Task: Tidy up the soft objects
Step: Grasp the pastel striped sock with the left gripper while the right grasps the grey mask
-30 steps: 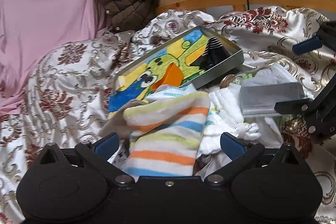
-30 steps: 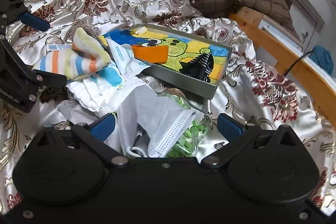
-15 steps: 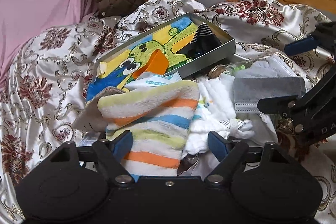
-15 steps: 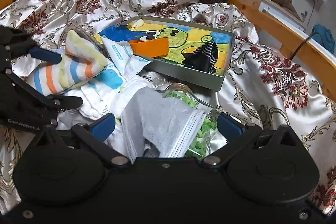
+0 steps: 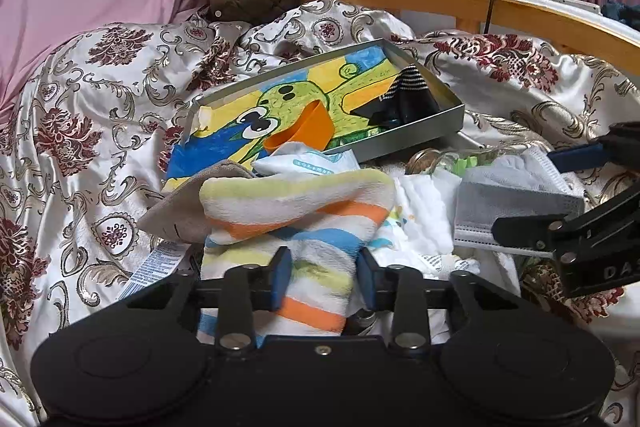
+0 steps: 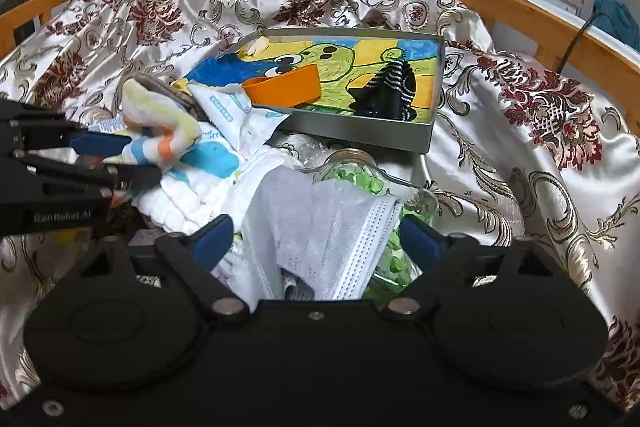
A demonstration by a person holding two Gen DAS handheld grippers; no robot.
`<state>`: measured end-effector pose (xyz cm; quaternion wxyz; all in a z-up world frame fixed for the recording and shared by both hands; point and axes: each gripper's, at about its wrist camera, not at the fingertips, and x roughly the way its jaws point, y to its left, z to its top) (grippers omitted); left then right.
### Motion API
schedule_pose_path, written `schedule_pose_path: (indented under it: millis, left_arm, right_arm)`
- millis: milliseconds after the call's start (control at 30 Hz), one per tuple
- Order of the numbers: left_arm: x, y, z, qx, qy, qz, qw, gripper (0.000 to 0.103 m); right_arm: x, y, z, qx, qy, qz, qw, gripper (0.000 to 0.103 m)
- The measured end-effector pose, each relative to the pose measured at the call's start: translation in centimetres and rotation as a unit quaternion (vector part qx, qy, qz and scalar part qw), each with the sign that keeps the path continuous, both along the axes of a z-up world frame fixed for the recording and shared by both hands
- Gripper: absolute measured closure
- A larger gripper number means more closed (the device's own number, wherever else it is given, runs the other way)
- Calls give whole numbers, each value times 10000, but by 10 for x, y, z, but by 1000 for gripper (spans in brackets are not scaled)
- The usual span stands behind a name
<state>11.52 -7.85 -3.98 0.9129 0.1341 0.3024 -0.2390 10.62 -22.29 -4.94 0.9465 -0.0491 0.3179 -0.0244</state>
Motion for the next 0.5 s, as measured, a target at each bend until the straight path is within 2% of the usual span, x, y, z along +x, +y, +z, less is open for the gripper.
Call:
schedule_pose_path:
  millis: [200,267,500]
  left_arm:
    - [-10,-3,6,-35,-220,-156,9996,86]
    - [-10,-3,5,-32,-187,-153,9997,88]
    - [-4,3,6,-238,63,28,9997,91]
  right_arm:
    - [-5,6,4,-165,-112,153,9997,27]
    - [-5,7,5,-151,-112,168,9997,36]
    - [-3,0,2,-137,-47,104,9998,56]
